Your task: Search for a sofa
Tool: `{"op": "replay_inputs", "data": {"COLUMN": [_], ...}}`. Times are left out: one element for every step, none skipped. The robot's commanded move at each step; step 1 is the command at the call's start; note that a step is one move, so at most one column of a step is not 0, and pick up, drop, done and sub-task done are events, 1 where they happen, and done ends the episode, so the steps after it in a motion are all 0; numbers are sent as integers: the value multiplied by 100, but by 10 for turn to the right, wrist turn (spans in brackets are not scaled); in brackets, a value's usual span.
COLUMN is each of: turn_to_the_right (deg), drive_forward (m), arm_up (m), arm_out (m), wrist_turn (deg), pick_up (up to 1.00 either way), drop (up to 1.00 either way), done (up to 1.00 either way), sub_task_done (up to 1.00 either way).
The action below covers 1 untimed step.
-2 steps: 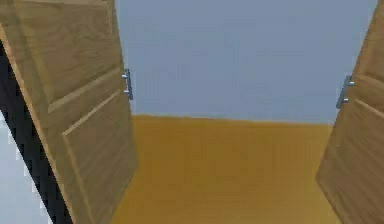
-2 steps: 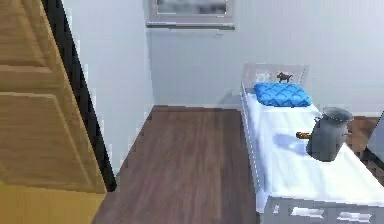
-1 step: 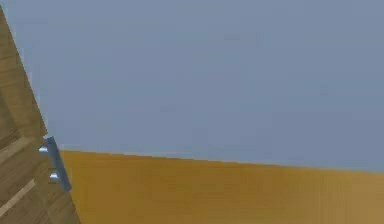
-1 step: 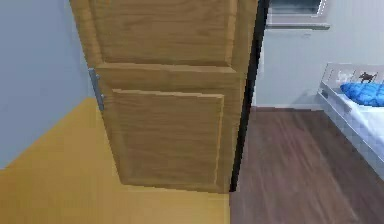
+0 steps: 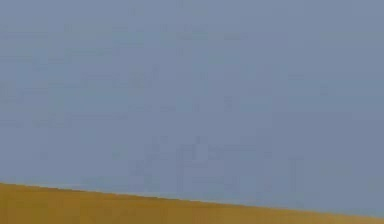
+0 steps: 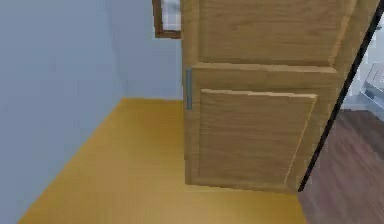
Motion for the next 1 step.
{"op": "replay_inputs", "data": {"turn_to_the_right": [-450], "drive_forward": [0], "arm_up": [0], "arm_out": [0], "wrist_turn": [0], "pick_up": [0], "drop": [0], "done": [0], "sub_task_done": [0]}}
